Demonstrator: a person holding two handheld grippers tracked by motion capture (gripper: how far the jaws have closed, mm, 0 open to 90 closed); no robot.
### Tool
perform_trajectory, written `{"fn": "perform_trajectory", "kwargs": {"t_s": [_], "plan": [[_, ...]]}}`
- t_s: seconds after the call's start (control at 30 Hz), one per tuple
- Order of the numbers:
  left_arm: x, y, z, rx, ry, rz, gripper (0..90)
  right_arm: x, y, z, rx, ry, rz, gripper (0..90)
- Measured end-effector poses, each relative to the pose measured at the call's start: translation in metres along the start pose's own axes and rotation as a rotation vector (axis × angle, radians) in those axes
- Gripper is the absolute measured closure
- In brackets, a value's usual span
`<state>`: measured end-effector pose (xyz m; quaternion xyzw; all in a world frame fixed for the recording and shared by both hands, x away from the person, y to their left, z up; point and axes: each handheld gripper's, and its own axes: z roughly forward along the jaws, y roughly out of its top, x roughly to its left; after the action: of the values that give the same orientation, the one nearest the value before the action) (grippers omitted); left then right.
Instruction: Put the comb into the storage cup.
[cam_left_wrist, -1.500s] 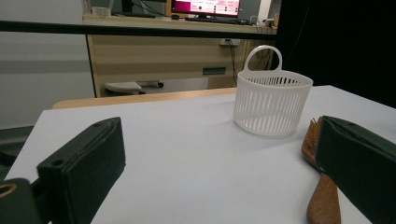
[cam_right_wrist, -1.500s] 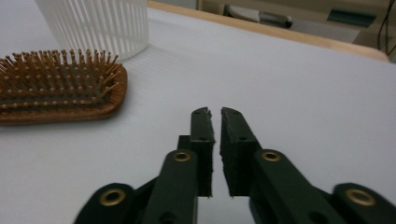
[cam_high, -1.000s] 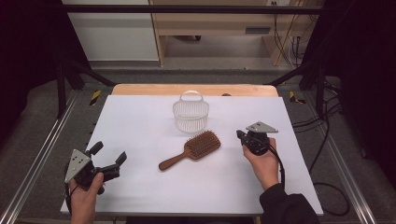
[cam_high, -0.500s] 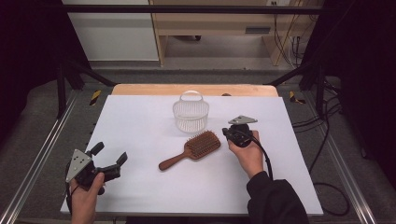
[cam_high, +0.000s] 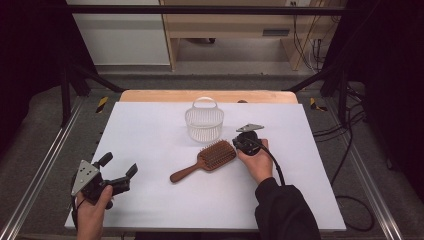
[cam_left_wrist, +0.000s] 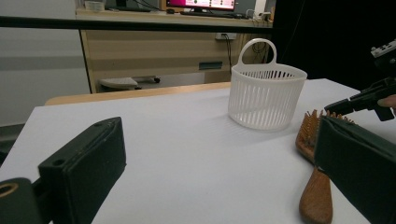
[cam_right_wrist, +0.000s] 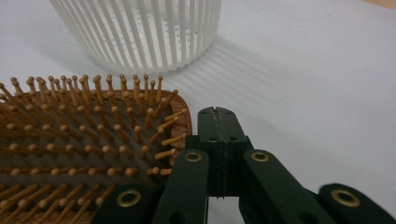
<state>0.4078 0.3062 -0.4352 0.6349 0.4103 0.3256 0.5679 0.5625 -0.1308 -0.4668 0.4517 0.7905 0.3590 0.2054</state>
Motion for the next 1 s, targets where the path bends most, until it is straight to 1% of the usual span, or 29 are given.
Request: {"fn": "perform_trajectory", "kwargs": {"t_s": [0.27, 0.33, 0.4, 0.43, 0.5, 0.57, 0.7, 0.73, 0.77, 0.9, 0.93, 1.0], "plan": [[-0.001, 0.000, 0.001, 0.006, -0.008, -0.001, 2.5, -0.003, -0.003, 0.007, 0.020, 0.005, -0.001, 90.0], [-0.001, 0.000, 0.001, 0.006, -0.003, 0.003, 2.5, -0.003, -0.004, 0.009, 0.024, 0.007, -0.008, 90.0], [-0.002, -0.001, 0.001, 0.009, -0.010, 0.001, 2.5, -0.003, -0.005, 0.011, 0.026, 0.010, -0.013, 90.0], [-0.002, 0.000, 0.001, 0.009, -0.004, 0.005, 2.5, -0.002, -0.005, 0.011, 0.028, 0.011, -0.015, 90.0], [-0.002, -0.001, 0.001, 0.010, -0.010, 0.000, 2.5, -0.001, -0.006, 0.012, 0.032, 0.018, -0.016, 90.0], [-0.002, -0.001, 0.001, 0.009, -0.004, 0.004, 2.5, 0.001, -0.006, 0.012, 0.031, 0.014, -0.024, 90.0], [-0.002, -0.001, 0.002, 0.013, -0.007, 0.006, 2.5, 0.002, -0.006, 0.012, 0.030, 0.012, -0.022, 90.0], [-0.002, -0.001, 0.002, 0.014, -0.008, 0.006, 2.5, 0.002, -0.006, 0.012, 0.029, 0.019, -0.021, 90.0], [-0.002, -0.001, 0.002, 0.014, -0.008, 0.007, 2.5, 0.003, -0.006, 0.012, 0.027, 0.023, -0.018, 90.0], [-0.003, -0.001, 0.002, 0.016, -0.010, 0.009, 2.5, 0.008, -0.005, 0.013, 0.020, 0.034, -0.034, 90.0], [-0.003, -0.001, 0.002, 0.016, -0.010, 0.009, 2.5, 0.014, -0.005, 0.014, 0.019, 0.044, -0.039, 90.0], [-0.003, -0.001, 0.002, 0.017, -0.009, 0.010, 2.5, 0.016, -0.005, 0.015, 0.016, 0.049, -0.042, 90.0]]}}
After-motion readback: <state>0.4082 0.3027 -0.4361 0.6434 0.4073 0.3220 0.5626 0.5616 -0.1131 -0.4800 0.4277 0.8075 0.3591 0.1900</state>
